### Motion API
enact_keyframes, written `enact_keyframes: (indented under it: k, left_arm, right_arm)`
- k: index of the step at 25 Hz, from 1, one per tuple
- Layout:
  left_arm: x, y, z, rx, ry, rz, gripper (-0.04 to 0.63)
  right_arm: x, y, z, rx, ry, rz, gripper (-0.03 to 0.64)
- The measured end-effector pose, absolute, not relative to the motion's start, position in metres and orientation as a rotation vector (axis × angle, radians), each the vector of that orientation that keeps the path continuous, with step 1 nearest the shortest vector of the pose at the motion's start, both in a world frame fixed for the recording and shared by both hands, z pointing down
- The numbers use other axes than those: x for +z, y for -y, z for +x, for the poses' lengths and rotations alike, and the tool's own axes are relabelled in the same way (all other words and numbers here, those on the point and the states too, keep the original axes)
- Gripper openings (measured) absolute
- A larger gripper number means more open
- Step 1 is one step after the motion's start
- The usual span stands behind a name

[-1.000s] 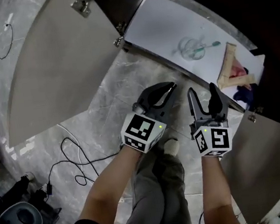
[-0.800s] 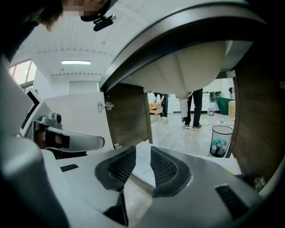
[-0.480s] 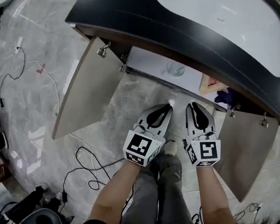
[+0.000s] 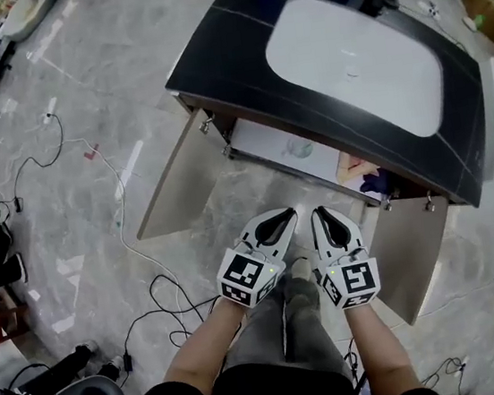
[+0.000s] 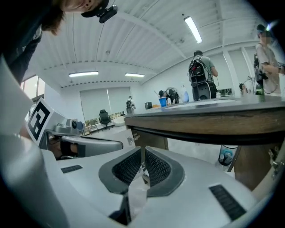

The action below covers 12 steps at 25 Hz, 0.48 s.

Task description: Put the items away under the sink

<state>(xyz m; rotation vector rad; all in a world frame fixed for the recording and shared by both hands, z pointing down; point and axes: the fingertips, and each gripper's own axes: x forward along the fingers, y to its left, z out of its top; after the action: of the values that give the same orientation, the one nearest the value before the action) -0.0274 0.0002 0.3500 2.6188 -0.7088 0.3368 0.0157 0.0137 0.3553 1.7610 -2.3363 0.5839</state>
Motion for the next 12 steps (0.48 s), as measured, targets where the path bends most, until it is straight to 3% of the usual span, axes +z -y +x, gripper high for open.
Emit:
enact_keyframes:
  k: [12]
  left_arm:
    - [0.223, -0.015, -0.041, 0.218, 0.731, 2.646, 0.021]
  right_arm:
    - [0.214, -0.024, -0.018, 0.450, 2.513, 1.634, 0.051]
